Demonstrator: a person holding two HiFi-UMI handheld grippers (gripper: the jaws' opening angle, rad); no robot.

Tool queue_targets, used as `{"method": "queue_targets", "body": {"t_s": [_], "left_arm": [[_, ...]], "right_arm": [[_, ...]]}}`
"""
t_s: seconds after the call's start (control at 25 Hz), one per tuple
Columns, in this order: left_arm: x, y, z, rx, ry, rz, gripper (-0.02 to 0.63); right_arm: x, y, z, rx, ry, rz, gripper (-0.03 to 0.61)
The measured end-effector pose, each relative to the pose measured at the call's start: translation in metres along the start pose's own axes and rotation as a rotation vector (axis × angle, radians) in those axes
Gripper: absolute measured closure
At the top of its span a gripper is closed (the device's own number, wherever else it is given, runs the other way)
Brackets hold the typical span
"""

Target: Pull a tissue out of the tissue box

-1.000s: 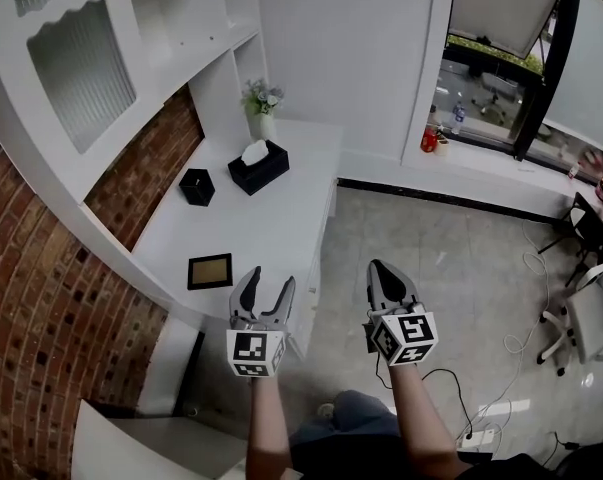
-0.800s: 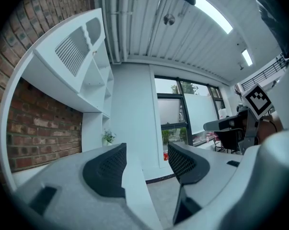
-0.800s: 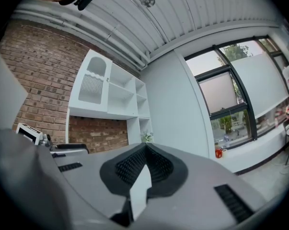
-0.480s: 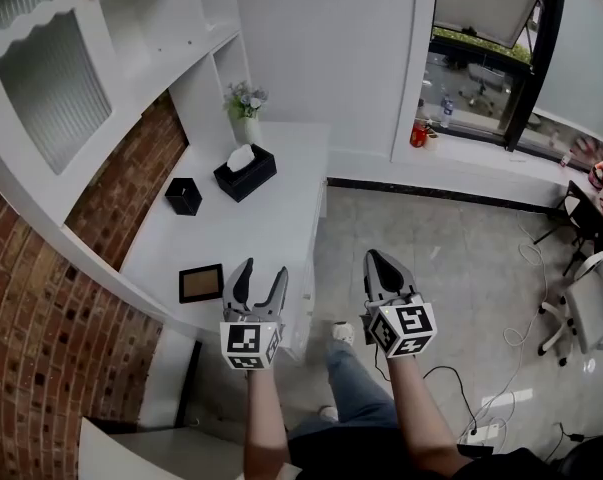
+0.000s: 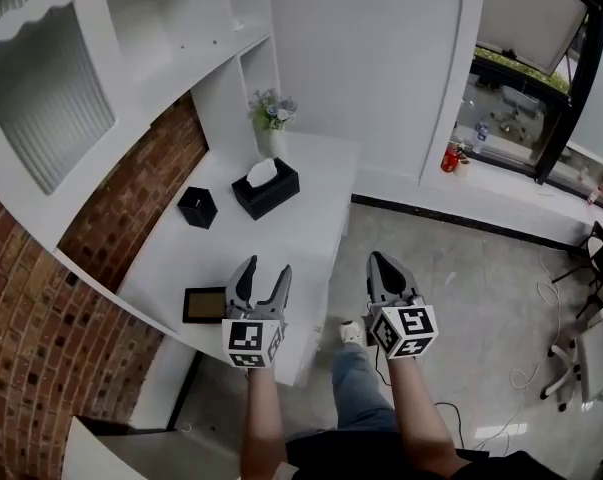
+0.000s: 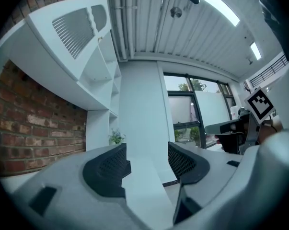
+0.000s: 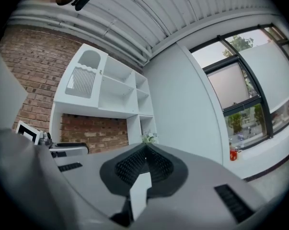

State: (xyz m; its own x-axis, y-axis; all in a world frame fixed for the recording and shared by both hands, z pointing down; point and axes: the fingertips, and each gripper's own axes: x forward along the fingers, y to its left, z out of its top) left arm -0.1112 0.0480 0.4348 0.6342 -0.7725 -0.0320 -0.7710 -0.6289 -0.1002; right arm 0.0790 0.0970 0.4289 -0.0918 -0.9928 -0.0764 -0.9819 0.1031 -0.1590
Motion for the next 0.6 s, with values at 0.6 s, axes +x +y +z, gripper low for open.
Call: {"method": "queue_targets", "body": {"t_s": [0.6], "left_arm": [[0.2,0.145,-0.048,-0.074,0.129,0.327,0.371]], "right_arm": [[0.323,-0.034,-0.024,-0.022,0.131,0.377,0.58]]}}
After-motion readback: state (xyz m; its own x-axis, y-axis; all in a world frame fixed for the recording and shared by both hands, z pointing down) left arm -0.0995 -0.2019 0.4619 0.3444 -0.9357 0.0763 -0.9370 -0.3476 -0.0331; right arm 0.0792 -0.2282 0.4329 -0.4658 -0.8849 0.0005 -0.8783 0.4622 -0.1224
